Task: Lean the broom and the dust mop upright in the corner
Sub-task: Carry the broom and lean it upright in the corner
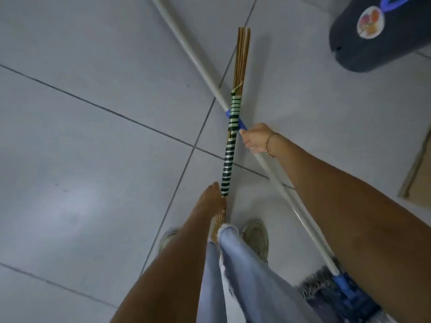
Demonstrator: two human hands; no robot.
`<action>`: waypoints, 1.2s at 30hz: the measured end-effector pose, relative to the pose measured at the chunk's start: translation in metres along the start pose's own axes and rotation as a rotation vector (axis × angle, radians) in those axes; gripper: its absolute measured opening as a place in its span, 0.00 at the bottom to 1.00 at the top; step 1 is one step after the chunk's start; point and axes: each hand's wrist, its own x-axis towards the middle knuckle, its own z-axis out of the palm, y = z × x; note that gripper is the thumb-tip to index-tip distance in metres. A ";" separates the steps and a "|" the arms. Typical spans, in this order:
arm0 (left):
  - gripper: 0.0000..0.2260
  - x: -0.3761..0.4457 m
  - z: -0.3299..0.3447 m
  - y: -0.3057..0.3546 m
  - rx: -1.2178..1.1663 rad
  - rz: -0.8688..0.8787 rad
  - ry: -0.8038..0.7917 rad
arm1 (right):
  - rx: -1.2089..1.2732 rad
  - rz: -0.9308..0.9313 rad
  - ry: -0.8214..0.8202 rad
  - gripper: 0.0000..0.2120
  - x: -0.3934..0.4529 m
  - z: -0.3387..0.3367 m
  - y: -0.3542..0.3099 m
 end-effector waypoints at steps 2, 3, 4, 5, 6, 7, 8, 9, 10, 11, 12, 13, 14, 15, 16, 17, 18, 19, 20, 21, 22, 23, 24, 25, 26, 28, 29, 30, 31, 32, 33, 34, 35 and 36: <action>0.20 0.023 0.013 -0.001 -0.093 0.000 -0.002 | -0.007 0.065 -0.094 0.27 0.019 0.013 0.009; 0.19 0.031 0.017 0.000 -0.130 -0.008 0.008 | -0.014 0.071 -0.112 0.28 0.025 0.018 0.011; 0.18 0.039 0.018 0.001 -0.159 -0.023 0.021 | 0.013 0.055 -0.099 0.26 0.033 0.023 0.014; 0.17 0.048 0.020 0.000 -0.179 -0.021 0.031 | 0.048 0.031 -0.082 0.23 0.038 0.027 0.014; 0.16 0.051 0.020 0.000 -0.190 -0.014 0.034 | 0.120 0.001 -0.072 0.19 0.044 0.028 0.013; 0.16 0.053 0.019 -0.001 -0.199 0.000 0.040 | 0.200 -0.011 -0.071 0.16 0.047 0.027 0.010; 0.16 0.051 0.016 0.000 -0.201 0.004 0.049 | 0.287 -0.030 -0.080 0.13 0.047 0.027 0.006; 0.17 0.049 0.012 0.000 -0.209 0.010 0.058 | 0.351 -0.049 -0.089 0.11 0.043 0.026 0.002; 0.17 0.039 0.006 0.003 -0.215 0.008 0.064 | 0.411 -0.071 -0.093 0.10 0.032 0.023 -0.006; 0.18 0.032 0.000 0.007 -0.225 0.017 0.079 | 0.440 -0.101 -0.086 0.10 0.023 0.020 -0.015; 0.18 0.016 -0.008 0.013 -0.230 0.025 0.088 | 0.452 -0.137 -0.082 0.08 0.004 0.015 -0.026; 0.17 0.004 -0.017 0.020 -0.232 0.038 0.106 | 0.446 -0.185 -0.079 0.06 -0.012 0.011 -0.037; 0.17 -0.012 -0.027 0.028 -0.239 0.052 0.124 | 0.440 -0.234 -0.074 0.03 -0.032 0.004 -0.050; 0.17 -0.028 -0.037 0.037 -0.250 0.064 0.145 | 0.434 -0.279 -0.066 0.04 -0.053 -0.003 -0.063; 0.17 -0.046 -0.049 0.046 -0.265 0.076 0.160 | 0.440 -0.320 -0.061 0.04 -0.076 -0.010 -0.075; 0.16 -0.068 -0.063 0.057 -0.279 0.094 0.178 | 0.442 -0.352 -0.056 0.05 -0.103 -0.019 -0.090; 0.15 -0.088 -0.075 0.068 -0.284 0.107 0.194 | 0.438 -0.381 -0.058 0.04 -0.130 -0.028 -0.103; 0.15 -0.110 -0.087 0.079 -0.283 0.131 0.208 | 0.432 -0.410 -0.050 0.04 -0.159 -0.039 -0.118; 0.14 -0.131 -0.098 0.089 -0.274 0.153 0.215 | 0.442 -0.438 -0.036 0.03 -0.187 -0.049 -0.130; 0.13 -0.154 -0.114 0.102 -0.265 0.190 0.216 | 0.467 -0.464 -0.011 0.02 -0.219 -0.062 -0.145; 0.13 -0.174 -0.129 0.114 -0.260 0.217 0.213 | 0.498 -0.487 0.006 0.03 -0.248 -0.072 -0.158; 0.12 -0.196 -0.144 0.127 -0.257 0.250 0.206 | 0.515 -0.516 0.024 0.03 -0.280 -0.083 -0.171; 0.13 -0.216 -0.160 0.139 -0.249 0.280 0.200 | 0.522 -0.550 0.045 0.02 -0.309 -0.091 -0.182; 0.13 -0.235 -0.174 0.150 -0.231 0.316 0.191 | 0.521 -0.581 0.073 0.02 -0.341 -0.098 -0.192; 0.13 -0.255 -0.188 0.161 -0.201 0.342 0.180 | 0.527 -0.611 0.100 0.02 -0.370 -0.104 -0.200; 0.13 -0.293 -0.211 0.180 -0.126 0.392 0.175 | 0.539 -0.662 0.171 0.04 -0.425 -0.112 -0.212; 0.12 -0.310 -0.220 0.188 -0.102 0.427 0.180 | 0.540 -0.689 0.209 0.03 -0.453 -0.115 -0.218; 0.12 -0.330 -0.228 0.197 -0.086 0.460 0.179 | 0.544 -0.724 0.244 0.02 -0.480 -0.119 -0.222; 0.12 -0.349 -0.235 0.203 -0.079 0.499 0.177 | 0.546 -0.757 0.274 0.02 -0.506 -0.121 -0.225; 0.12 -0.375 -0.240 0.209 -0.068 0.532 0.174 | 0.555 -0.786 0.306 0.02 -0.538 -0.123 -0.225; 0.13 -0.398 -0.242 0.213 -0.056 0.558 0.174 | 0.557 -0.807 0.338 0.02 -0.566 -0.123 -0.223; 0.13 -0.411 -0.245 0.217 -0.047 0.567 0.175 | 0.564 -0.828 0.357 0.03 -0.582 -0.125 -0.223; 0.14 -0.431 -0.242 0.220 -0.023 0.584 0.165 | 0.575 -0.840 0.394 0.04 -0.606 -0.125 -0.216; 0.14 -0.446 -0.240 0.223 0.001 0.598 0.163 | 0.590 -0.851 0.424 0.05 -0.625 -0.125 -0.210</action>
